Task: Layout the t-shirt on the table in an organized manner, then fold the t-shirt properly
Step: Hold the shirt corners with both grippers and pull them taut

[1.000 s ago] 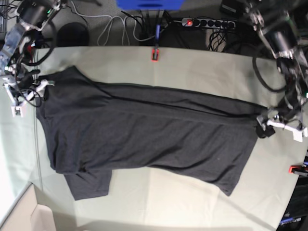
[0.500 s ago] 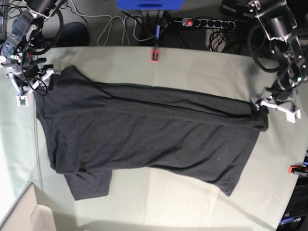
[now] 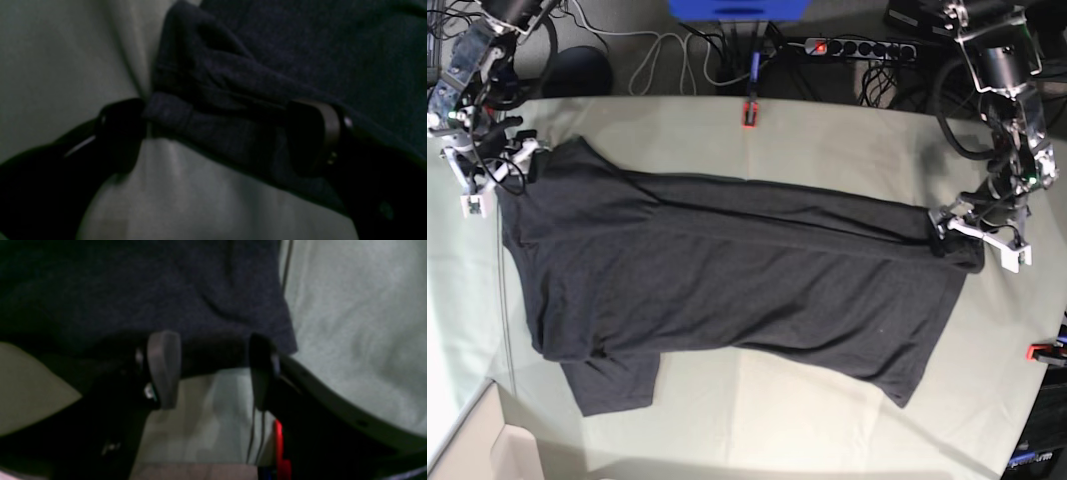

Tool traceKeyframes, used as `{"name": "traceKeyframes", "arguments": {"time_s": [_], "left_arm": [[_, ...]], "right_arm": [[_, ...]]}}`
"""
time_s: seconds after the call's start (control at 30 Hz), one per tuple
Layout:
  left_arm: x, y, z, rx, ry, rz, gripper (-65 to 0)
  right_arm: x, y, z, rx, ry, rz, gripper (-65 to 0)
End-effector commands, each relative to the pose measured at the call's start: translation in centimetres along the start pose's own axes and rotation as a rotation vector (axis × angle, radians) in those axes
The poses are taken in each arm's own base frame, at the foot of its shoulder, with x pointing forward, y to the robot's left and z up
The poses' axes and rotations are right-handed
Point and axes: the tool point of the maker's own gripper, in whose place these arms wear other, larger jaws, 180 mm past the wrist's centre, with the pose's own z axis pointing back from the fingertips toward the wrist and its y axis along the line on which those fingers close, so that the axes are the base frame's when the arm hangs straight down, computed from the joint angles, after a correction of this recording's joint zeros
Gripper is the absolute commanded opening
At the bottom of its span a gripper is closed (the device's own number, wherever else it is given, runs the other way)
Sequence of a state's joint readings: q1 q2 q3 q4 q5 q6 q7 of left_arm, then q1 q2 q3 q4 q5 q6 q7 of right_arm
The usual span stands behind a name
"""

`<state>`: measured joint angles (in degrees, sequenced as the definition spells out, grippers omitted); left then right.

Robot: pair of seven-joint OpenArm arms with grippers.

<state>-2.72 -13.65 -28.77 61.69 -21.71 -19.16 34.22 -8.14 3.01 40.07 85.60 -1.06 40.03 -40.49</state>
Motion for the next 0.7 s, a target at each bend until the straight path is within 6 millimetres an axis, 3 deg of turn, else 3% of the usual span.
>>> {"name": "traceKeyframes", "arguments": {"time_s": [0.0,0.13,0.2,0.57,0.67], "left_arm": [[0.75,0.13,0.19,-0.005,-0.009,-0.005,-8.6],[0.70,0.07,0.17,-0.006,-0.007,-0.008,-33.1],[0.71,0.17,0.19,-0.003,-0.007,-0.005,-40.9],[0.79,0.31,0.24,0.000,-0.009,-0.004,-43.0],[0.95,0.25,0.22,-0.001,-0.012,-0.004,-54.5]], "right_arm": [[1.53,-0.58,0.37,-0.011,-0.051,0.006,-31.9],[1.66,-0.52,0.34,-0.010,-0.054,0.004,-31.9],[1.66,-0.52,0.34,-0.010,-0.054,0.004,-31.9],[1.84,-0.51,0.29,-0.009,-0.057,0.003,-31.9],[1.93,-0.57,0.29,-0.010,-0.059,0.004,-31.9]]}}
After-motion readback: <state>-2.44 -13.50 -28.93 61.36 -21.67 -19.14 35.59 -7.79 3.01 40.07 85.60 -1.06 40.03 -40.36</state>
